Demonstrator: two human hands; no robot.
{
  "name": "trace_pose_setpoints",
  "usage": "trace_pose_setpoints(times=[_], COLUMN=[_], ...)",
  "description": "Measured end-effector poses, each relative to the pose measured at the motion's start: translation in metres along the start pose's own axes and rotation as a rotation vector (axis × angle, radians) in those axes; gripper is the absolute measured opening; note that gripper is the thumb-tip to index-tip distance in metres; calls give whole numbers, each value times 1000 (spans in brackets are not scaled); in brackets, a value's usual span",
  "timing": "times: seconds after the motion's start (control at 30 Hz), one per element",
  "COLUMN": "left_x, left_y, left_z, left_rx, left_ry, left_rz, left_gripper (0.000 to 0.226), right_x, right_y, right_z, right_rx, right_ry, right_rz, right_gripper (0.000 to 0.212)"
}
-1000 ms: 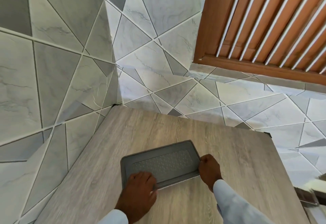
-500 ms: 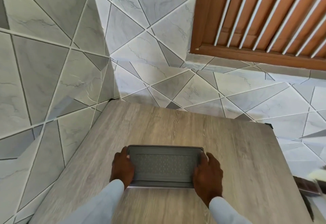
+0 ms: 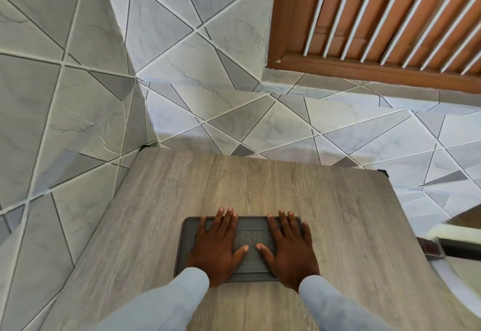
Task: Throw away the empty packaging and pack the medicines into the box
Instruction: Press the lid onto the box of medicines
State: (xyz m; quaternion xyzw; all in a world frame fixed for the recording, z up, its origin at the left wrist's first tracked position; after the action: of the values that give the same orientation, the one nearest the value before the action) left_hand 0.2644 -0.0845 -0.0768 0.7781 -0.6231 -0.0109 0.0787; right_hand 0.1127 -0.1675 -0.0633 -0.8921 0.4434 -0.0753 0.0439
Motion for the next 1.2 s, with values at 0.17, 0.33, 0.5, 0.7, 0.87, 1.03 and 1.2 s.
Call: trace_pose_setpoints(times=[0.17, 0.33, 0.5, 0.7, 0.87, 1.03, 1.2], left_x=[1, 2, 8, 25, 28, 30, 23], left_y=[-3, -3, 21, 59, 55, 61, 52], left_z=[4, 4, 1, 4, 10, 1, 9], left_rx=[9, 9, -6, -28, 0, 8, -28], left_ry=[-21, -40, -8, -12, 8, -8, -42], left_rz=[-9, -6, 11, 87, 99, 140, 106], left_gripper=[81, 81, 75, 63, 65, 71, 66], right_x=[3, 3, 2, 2, 1, 3, 2], right_y=[3, 2, 2, 5, 12, 12, 13], right_z=[4, 6, 6, 9, 8, 7, 5], right_rx=[-25, -47, -61, -63, -43, 0, 13], right_ry=[-18, -31, -9, -35, 25, 63, 53], right_rz=[7, 8, 1, 36, 166, 148, 157], right_gripper=[77, 74, 67, 66, 81, 89, 88])
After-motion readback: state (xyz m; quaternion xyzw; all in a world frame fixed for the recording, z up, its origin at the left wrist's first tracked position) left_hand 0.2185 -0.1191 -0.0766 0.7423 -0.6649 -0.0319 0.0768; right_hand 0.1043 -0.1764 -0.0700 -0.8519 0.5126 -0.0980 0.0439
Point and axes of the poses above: each hand's wrist, its own x-axis towards the middle knuckle, its own z-axis out of the palm, y = z × x, the point moved 8 cm from there along x, towards the middle knuckle, and after that the axes turned 8 degrees about y, right-handed, at the moved point
